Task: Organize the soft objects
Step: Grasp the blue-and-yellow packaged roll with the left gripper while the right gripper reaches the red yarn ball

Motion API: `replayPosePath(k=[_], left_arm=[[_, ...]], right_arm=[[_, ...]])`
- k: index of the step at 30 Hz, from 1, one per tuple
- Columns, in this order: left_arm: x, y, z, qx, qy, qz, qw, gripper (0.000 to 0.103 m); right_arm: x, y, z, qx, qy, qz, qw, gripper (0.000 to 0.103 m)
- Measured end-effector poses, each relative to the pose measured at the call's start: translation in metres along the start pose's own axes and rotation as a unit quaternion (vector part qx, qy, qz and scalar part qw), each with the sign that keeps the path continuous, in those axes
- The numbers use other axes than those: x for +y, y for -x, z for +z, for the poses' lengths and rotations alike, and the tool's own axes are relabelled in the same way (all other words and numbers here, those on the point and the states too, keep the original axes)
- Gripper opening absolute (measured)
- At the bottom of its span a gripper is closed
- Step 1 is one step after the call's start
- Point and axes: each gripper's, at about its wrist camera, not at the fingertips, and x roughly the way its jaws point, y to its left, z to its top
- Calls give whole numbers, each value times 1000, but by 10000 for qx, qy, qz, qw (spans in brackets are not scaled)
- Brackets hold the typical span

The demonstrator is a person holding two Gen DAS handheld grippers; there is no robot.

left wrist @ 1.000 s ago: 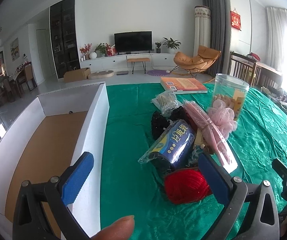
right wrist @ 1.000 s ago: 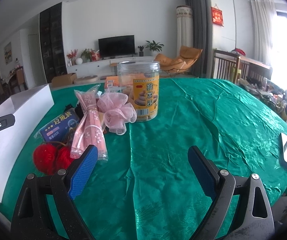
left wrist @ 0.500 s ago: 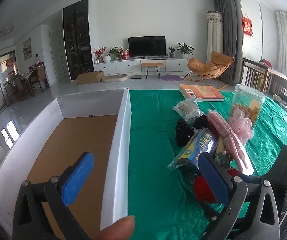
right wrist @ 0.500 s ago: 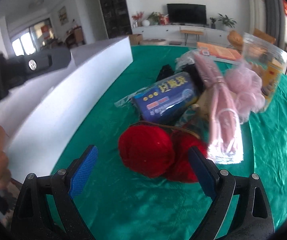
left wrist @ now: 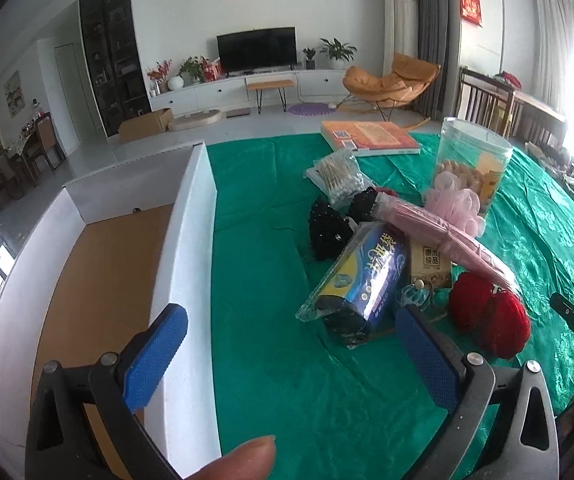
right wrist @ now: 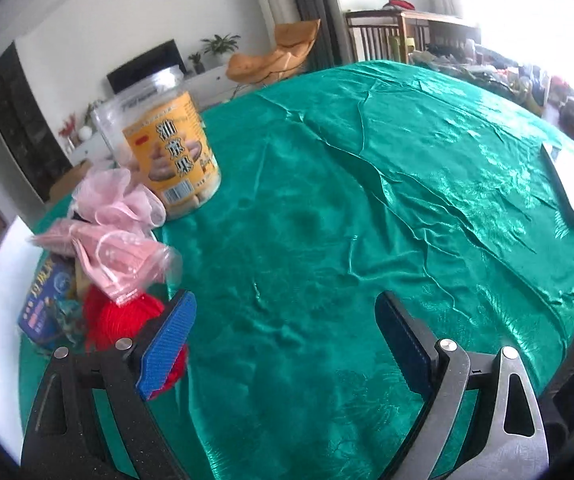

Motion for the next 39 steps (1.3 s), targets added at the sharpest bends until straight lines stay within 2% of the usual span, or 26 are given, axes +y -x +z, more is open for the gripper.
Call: replayPosePath(k=[5, 7, 9, 11, 14, 16, 20, 22, 26, 27, 28, 29, 31, 32, 35, 38, 39], left_arm=[[-31, -54, 40, 615, -742, -35, 9953, 103], [-41, -78, 52, 811, -807, -190, 9933, 103], [-49, -106, 60, 1182, -755, -580, 9884, 103], [-55, -135, 65, 1556, -721, -807, 9819, 103], [-58, -171, 62, 2079, -814, -673, 9724, 103], [-53, -183, 59, 2313, -639, -1001, 9656, 103], [-42, -202, 48, 2773, -103, -1310, 9518, 103], [-41, -204, 49, 2781, -91, -1277, 9520, 103], [-51, -212, 49, 3039, -520, -1001, 9460, 102], [-50, -210, 51, 3000, -467, -1046, 9470, 85], [-48, -205, 52, 2946, -339, -1286, 9463, 71], [-45, -198, 54, 2892, -265, -1377, 9469, 59], [-38, -182, 55, 2736, -170, -1391, 9516, 58], [-33, -171, 54, 2644, -119, -1520, 9523, 57], [-18, -137, 51, 2421, 41, -1775, 9539, 57], [0, -103, 53, 2116, 242, -1880, 9588, 57], [7, -95, 54, 2035, 340, -1964, 9586, 57]], right_arm=[[6, 4, -2, -27, 166, 99, 9998, 93], [11, 1, -2, -47, 172, 149, 9997, 93], [9, 2, -2, -89, 121, 180, 9997, 93], [8, 6, -3, -128, 29, 220, 9997, 93], [1, 9, -3, -184, -110, 284, 9994, 93], [-1, 11, -2, -207, -175, 326, 9991, 93], [-2, 8, -2, -132, -212, 379, 9990, 93], [1, 5, -2, -54, -170, 448, 9988, 93], [12, 4, -4, 43, 73, 807, 9967, 93], [17, 4, -5, 78, 180, 903, 9957, 93], [23, 3, -7, 105, 310, 968, 9948, 93], [29, 2, -9, 127, 448, 1014, 9938, 93], [41, 2, -12, 211, 695, 1200, 9901, 93], [47, 1, -12, 299, 799, 1370, 9869, 93], [68, -10, -7, 816, 1000, 1785, 9754, 93], [94, -30, 0, 1336, 1262, 1815, 9661, 93], [102, -40, 1, 1503, 1378, 1670, 9647, 93]])
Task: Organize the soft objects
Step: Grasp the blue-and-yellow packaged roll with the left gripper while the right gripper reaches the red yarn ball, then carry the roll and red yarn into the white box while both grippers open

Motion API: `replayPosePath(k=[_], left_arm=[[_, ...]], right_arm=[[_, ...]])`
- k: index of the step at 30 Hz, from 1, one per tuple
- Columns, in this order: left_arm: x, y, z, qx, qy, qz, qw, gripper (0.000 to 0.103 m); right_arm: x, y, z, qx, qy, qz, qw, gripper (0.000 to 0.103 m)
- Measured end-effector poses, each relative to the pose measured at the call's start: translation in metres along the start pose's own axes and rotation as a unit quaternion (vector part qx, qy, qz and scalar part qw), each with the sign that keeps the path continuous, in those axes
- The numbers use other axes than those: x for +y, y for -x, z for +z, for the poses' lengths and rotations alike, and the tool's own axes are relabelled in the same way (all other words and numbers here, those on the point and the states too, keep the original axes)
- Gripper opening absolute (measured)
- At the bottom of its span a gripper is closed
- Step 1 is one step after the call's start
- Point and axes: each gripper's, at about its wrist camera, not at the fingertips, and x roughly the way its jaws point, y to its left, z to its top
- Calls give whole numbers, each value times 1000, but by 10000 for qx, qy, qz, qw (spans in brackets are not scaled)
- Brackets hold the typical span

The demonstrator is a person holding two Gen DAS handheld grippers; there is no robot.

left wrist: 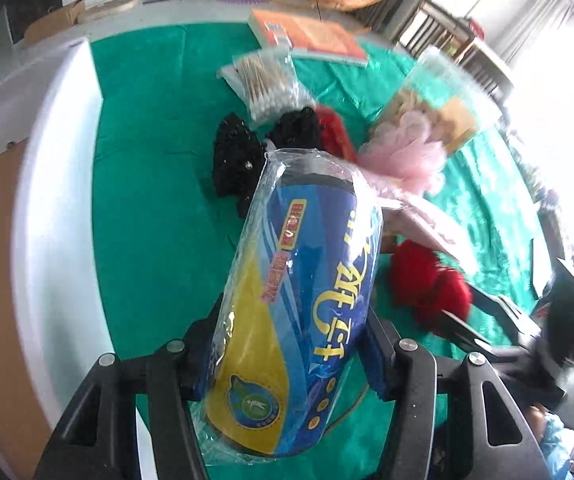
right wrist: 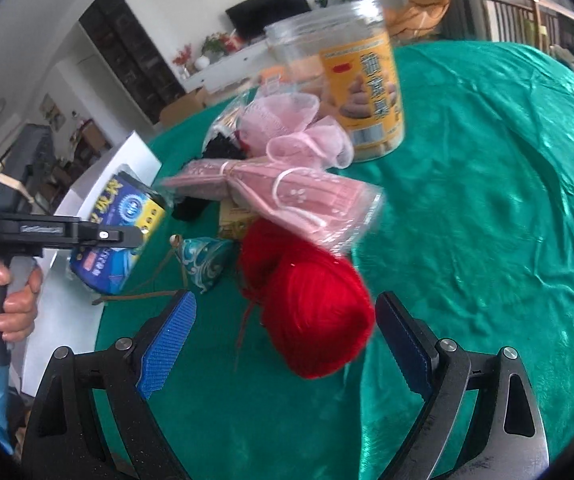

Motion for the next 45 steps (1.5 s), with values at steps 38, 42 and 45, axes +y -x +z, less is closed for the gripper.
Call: replayPosePath(k=[38, 42, 45], left_arm=[[79, 213, -87, -2916, 1014, 125, 9511, 57], [89, 211, -105, -2642, 1122, 202, 9577, 57], [104, 215, -122, -2512, 1207, 628, 9583, 57]], right_arm=[[-23, 14, -1, 1054, 634, -770, 9894, 80], [-31, 0, -17, 1286, 790, -1259, 9805, 50], [-20, 30, -8, 829, 394, -818, 9924, 49]])
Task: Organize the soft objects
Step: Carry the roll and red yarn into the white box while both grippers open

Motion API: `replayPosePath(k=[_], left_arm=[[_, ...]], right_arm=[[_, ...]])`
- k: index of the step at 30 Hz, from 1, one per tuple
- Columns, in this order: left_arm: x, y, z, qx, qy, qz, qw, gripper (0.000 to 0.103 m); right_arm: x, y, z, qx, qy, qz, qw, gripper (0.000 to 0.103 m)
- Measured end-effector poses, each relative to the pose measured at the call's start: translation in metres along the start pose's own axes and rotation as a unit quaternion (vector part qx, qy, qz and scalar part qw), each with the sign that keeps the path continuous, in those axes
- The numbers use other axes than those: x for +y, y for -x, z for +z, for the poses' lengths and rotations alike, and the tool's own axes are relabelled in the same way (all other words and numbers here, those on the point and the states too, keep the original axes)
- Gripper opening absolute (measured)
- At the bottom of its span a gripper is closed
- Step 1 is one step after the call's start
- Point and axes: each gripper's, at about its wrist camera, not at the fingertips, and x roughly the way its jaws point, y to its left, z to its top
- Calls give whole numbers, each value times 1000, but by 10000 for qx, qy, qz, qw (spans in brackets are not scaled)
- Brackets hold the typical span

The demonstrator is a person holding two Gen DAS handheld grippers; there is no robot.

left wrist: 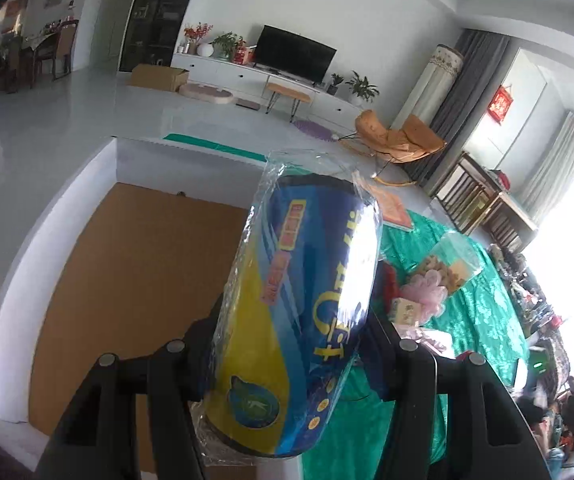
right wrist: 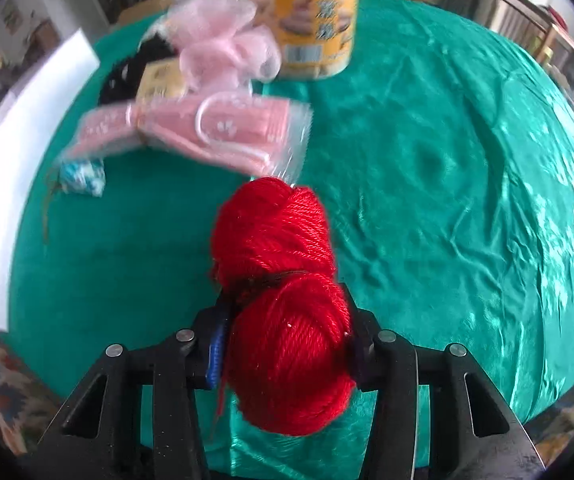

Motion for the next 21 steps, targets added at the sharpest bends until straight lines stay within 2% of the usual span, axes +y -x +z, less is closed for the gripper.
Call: replayPosePath(k=[2, 4, 7, 8, 9, 10, 11, 13, 15, 16, 18, 21], left_arm=[[19, 5, -4, 53, 56, 360, 9993, 57], [42, 7, -9, 142, 231, 635, 9976, 57], [73, 10, -15, 235, 450, 1216, 9913, 61], [82, 10, -17, 283, 514, 1440, 9878, 67], [93, 9, -18, 280, 556, 1547, 9860, 81], [99, 11, -19, 239, 597, 1660, 9840, 87], [102, 16, -21, 119, 618, 1747, 9826, 91], [105, 22, -23, -72, 604, 1853, 9808, 91], [102, 25, -23, -206, 584, 1817, 9814, 91], [96, 24, -24, -263, 586, 1683, 9836, 91], [77, 18, -26, -296, 544, 1280, 9898, 91], [20, -1, -31, -128, 124, 545, 9984, 91]], right_arm=[[27, 32, 11, -316, -45, 763, 9966, 49], [74, 59, 26, -502, 164, 1625, 9853, 49], [166, 82, 45, -453, 703, 2805, 9562, 50], [199, 85, 51, -404, 866, 3174, 9435, 51], [226, 86, 56, -400, 937, 3491, 9315, 58], [249, 84, 59, -427, 967, 3689, 9234, 64], [271, 81, 61, -407, 1035, 3768, 9196, 84], [292, 75, 61, -416, 1155, 3641, 9232, 85], [287, 74, 55, -559, 1146, 3574, 9252, 85], [279, 72, 52, -686, 1113, 3459, 9291, 85], [249, 67, 42, -1004, 1090, 2894, 9457, 85], [192, 47, 16, -1358, 797, 1635, 9739, 85]])
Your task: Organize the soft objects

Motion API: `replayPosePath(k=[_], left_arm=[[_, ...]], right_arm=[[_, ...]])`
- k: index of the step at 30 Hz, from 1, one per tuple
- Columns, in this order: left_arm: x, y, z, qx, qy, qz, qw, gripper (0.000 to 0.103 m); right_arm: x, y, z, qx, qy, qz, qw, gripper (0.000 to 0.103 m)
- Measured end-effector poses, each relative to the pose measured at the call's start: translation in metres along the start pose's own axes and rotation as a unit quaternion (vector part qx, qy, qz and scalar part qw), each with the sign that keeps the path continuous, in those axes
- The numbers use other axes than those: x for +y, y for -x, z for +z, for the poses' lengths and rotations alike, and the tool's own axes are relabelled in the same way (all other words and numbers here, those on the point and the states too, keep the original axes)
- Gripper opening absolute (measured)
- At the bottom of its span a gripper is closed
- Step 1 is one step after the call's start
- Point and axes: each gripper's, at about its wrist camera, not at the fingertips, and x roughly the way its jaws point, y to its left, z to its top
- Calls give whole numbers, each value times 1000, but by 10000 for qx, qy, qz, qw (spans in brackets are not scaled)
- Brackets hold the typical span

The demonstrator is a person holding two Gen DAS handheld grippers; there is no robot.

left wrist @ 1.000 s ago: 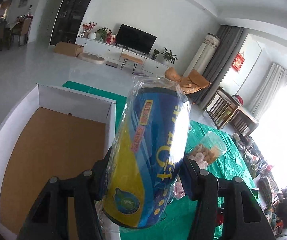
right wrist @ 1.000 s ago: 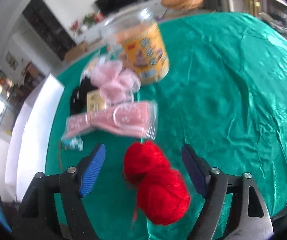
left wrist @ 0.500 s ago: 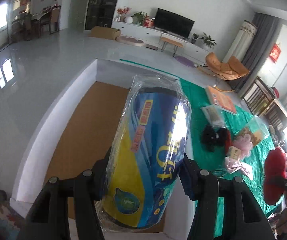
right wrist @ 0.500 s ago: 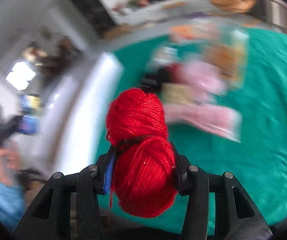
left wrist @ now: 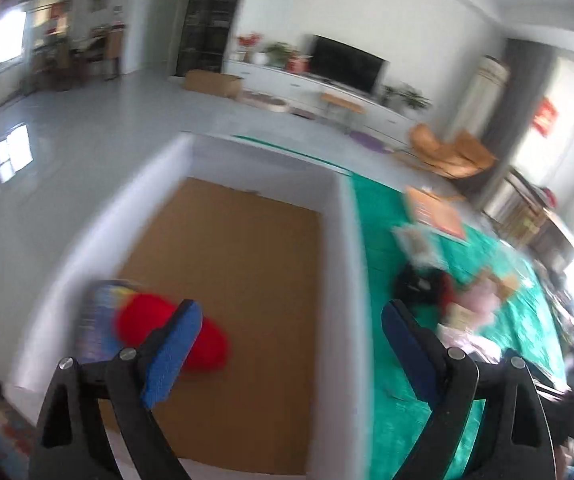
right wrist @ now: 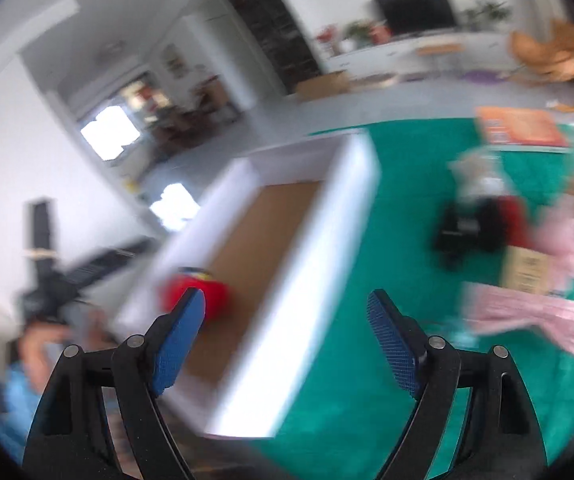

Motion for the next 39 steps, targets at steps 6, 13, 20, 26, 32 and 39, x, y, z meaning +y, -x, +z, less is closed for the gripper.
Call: replayPosePath(k=[6, 13, 20, 26, 32, 39], left_arm=[[-139, -47, -69, 949, -1231, -1213, 9804, 91], [-184, -150, -149, 1629, -1659, -551, 9710, 91], [-172, -199, -132, 1112, -1379, 33, 9842, 91], [-169, -220, -120, 867, -1471, 202, 9851, 103], [-176, -225, -121, 921, -1661, 397, 9810, 103], [-175, -226, -121, 921, -1662, 396, 9810, 103]], right_arm=[[-142, 2, -61, 224, -970, -2347, 9670, 85], [-214, 10, -89, 180, -1370, -3228, 9363, 85], [-232, -5, -89, 203, -1343, -3377, 9314, 86], [-236, -2, -91, 155, -1381, -3343, 9322, 88], [-230, -3, -90, 180, -1366, -3347, 9322, 91], [-230, -3, -90, 179, -1370, -3348, 9321, 91]])
